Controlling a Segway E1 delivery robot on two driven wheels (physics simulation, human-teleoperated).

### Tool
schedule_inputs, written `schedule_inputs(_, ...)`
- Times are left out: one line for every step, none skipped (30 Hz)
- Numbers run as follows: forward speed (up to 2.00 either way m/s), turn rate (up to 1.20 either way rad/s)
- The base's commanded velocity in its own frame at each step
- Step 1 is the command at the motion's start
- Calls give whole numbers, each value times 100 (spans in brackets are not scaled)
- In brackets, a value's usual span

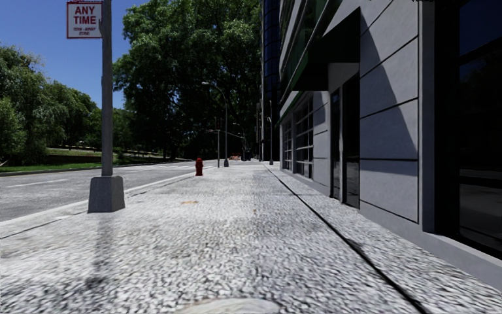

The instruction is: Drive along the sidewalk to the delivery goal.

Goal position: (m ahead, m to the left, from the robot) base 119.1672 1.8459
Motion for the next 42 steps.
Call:
schedule_inputs(200, 0)
schedule_inputs(200, 0)
schedule_inputs(200, 0)
schedule_inputs(200, 0)
schedule_inputs(200, 0)
schedule_inputs(200, 0)
schedule_inputs(200, 0)
schedule_inputs(200, 0)
schedule_inputs(200, 0)
schedule_inputs(200, 0)
schedule_inputs(200, 0)
schedule_inputs(200, 0)
schedule_inputs(200, 0)
schedule_inputs(200, 0)
schedule_inputs(200, 0)
schedule_inputs(200, 0)
schedule_inputs(200, 0)
schedule_inputs(200, 0)
schedule_inputs(200, 0)
schedule_inputs(200, 0)
schedule_inputs(200, 0)
schedule_inputs(200, 0)
schedule_inputs(200, 0)
schedule_inputs(200, 0)
schedule_inputs(200, 0)
schedule_inputs(200, 0)
schedule_inputs(200, 0)
schedule_inputs(200, 0)
schedule_inputs(200, 0)
schedule_inputs(200, 0)
schedule_inputs(200, 0)
schedule_inputs(200, 0)
schedule_inputs(200, 0)
schedule_inputs(200, 0)
schedule_inputs(200, 0)
schedule_inputs(200, 0)
schedule_inputs(200, 0)
schedule_inputs(200, 0)
schedule_inputs(200, 0)
schedule_inputs(200, 0)
schedule_inputs(200, 0)
schedule_inputs(200, 0)
